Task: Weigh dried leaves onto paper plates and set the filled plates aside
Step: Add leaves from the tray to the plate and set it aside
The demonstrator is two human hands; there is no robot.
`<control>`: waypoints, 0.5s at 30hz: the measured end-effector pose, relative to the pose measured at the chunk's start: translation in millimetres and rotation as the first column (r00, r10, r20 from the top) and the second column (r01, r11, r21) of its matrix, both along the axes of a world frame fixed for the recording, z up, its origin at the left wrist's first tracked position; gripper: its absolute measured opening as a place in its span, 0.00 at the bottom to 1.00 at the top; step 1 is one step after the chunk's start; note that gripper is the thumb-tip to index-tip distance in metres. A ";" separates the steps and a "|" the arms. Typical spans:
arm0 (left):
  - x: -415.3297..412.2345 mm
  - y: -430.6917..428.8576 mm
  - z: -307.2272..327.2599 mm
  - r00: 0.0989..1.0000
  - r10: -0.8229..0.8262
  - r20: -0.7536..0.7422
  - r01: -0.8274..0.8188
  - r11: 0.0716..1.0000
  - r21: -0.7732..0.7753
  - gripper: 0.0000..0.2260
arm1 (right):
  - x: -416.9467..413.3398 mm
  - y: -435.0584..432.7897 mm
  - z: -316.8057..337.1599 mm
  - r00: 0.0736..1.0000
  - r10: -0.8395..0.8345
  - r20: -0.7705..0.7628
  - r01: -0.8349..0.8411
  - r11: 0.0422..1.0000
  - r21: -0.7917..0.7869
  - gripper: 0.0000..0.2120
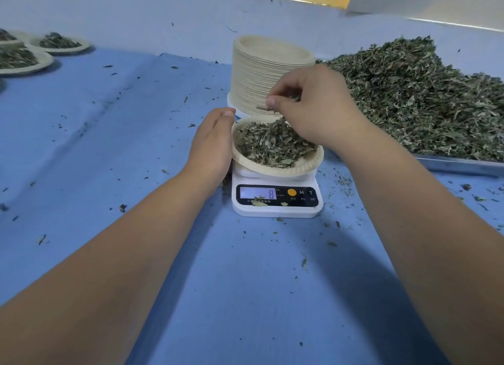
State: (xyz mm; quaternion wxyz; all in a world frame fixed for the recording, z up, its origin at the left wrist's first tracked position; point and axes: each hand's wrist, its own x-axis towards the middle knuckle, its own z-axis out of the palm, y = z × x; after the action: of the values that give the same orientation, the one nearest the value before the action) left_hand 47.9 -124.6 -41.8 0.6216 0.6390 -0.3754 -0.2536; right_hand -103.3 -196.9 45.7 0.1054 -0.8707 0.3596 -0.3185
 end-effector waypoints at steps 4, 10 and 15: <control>0.8 0.3 -0.6 1.000 -0.001 0.007 0.001 1.000 0.005 0.14 | 0.1 5.5 -2.9 0.972 0.031 -0.232 -0.029 1.000 0.011 0.14; 0.7 1.1 0.0 1.000 -0.002 0.029 0.002 1.000 0.005 0.15 | -0.1 6.6 -17.4 0.963 0.043 -0.266 -0.068 0.994 -0.086 0.12; 0.8 0.8 -0.2 1.000 0.004 0.024 -0.004 1.000 0.000 0.14 | -2.8 4.9 -8.0 1.000 0.028 -0.010 -0.029 0.998 -0.047 0.06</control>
State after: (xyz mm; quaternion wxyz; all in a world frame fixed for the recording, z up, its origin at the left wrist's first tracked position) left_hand 48.7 -123.8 -42.0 0.6177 0.6427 -0.3814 -0.2447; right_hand -106.1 -192.0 37.7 0.0876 -0.8796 0.3400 -0.3211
